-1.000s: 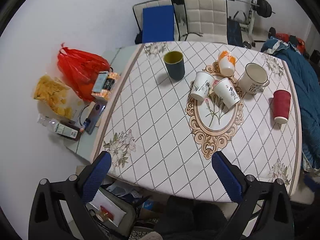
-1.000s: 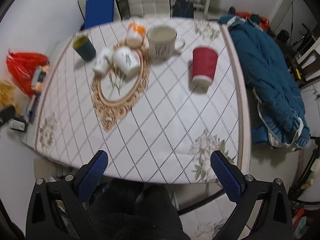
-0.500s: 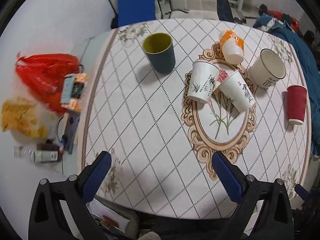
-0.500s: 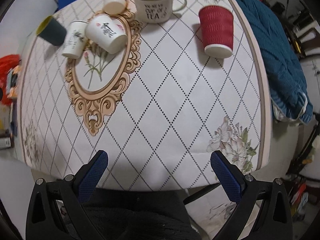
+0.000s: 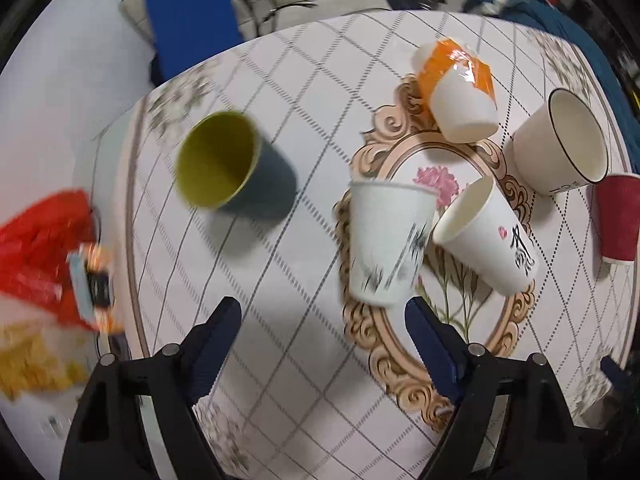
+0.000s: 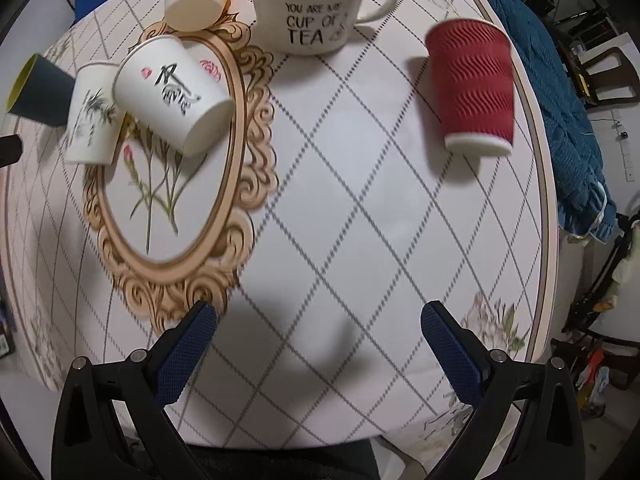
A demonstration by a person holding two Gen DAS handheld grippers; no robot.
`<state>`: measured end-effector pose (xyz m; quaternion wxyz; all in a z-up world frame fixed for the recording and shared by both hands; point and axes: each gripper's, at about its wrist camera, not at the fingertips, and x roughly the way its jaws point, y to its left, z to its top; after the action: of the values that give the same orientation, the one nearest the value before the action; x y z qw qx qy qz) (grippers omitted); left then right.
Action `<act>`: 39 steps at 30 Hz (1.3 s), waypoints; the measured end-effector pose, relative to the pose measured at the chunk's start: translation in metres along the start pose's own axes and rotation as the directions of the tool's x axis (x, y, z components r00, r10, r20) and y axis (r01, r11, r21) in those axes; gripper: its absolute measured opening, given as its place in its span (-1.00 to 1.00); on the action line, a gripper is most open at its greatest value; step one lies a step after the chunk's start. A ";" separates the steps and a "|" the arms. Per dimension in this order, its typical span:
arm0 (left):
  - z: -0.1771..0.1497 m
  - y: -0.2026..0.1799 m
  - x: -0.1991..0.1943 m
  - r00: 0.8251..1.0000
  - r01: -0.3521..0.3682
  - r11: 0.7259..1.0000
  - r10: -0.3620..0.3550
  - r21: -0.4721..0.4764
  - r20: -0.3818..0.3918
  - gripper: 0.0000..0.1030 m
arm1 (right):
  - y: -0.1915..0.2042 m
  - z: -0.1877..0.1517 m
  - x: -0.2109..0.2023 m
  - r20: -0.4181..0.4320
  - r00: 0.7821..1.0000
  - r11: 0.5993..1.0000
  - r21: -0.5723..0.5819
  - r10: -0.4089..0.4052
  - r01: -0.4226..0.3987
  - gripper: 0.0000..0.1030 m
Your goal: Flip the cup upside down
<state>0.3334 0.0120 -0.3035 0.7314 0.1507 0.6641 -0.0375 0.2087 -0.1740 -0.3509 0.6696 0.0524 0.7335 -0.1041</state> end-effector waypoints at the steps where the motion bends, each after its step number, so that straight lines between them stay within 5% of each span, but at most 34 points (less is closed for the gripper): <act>1: 0.005 -0.002 0.003 1.000 -0.003 1.000 0.003 0.017 -0.001 0.63 | 0.003 0.005 0.002 -0.002 1.000 1.000 0.002 -0.005 0.005 1.00; 22: 0.052 -0.045 0.042 0.995 0.090 0.979 -0.079 0.185 -0.066 0.63 | 0.024 0.040 0.008 -0.022 0.999 0.999 0.036 -0.037 0.038 1.00; 28: 0.055 -0.047 0.055 0.993 0.101 0.974 -0.086 0.201 -0.084 0.18 | 0.023 0.043 0.007 -0.016 0.999 0.998 0.044 -0.039 0.040 1.00; 39: 0.058 -0.032 0.059 0.993 0.111 0.981 -0.103 0.158 -0.058 0.12 | 0.025 0.038 0.005 -0.006 0.999 0.998 0.046 -0.039 0.040 1.00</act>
<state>0.3878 -0.0258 -0.3624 0.6971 0.1743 0.6839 -0.1263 0.2510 -0.1583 -0.3610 0.6642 0.0534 0.7335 -0.1338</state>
